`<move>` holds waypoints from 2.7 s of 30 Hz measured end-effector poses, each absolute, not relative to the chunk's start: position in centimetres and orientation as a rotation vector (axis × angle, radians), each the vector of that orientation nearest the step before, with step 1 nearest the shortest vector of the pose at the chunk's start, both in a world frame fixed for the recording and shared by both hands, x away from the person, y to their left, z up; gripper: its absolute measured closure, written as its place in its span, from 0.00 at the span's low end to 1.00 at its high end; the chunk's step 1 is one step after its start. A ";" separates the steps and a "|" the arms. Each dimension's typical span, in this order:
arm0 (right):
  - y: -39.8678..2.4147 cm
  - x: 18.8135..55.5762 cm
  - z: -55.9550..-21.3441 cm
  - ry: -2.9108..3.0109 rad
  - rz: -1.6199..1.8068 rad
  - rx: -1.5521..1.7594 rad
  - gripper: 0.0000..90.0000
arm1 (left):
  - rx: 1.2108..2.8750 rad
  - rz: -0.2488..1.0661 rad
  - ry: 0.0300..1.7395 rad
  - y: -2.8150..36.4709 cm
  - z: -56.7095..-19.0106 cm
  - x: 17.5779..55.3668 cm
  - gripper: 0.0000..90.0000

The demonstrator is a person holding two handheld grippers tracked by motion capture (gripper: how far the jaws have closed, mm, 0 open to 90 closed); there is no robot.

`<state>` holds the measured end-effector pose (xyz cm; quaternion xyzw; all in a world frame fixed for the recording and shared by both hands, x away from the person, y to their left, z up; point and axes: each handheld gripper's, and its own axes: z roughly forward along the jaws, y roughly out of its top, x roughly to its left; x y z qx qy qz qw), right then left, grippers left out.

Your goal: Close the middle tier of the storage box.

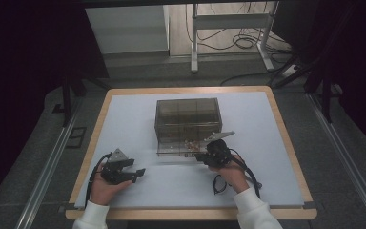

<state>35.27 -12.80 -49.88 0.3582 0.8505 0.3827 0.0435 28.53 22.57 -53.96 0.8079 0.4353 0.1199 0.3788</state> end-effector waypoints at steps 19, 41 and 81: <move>-12.7 35.7 -49.8 2.578 1.179 1.105 1.00 | 2.057 0.310 1.115 22.7 -53.9 28.5 0.39; -12.8 36.9 -49.6 2.529 1.200 1.153 1.00 | 2.057 0.310 1.112 22.7 -53.9 28.5 0.39; -12.3 39.2 -49.6 2.444 1.208 1.233 1.00 | 2.054 0.310 1.114 22.8 -53.9 28.5 0.39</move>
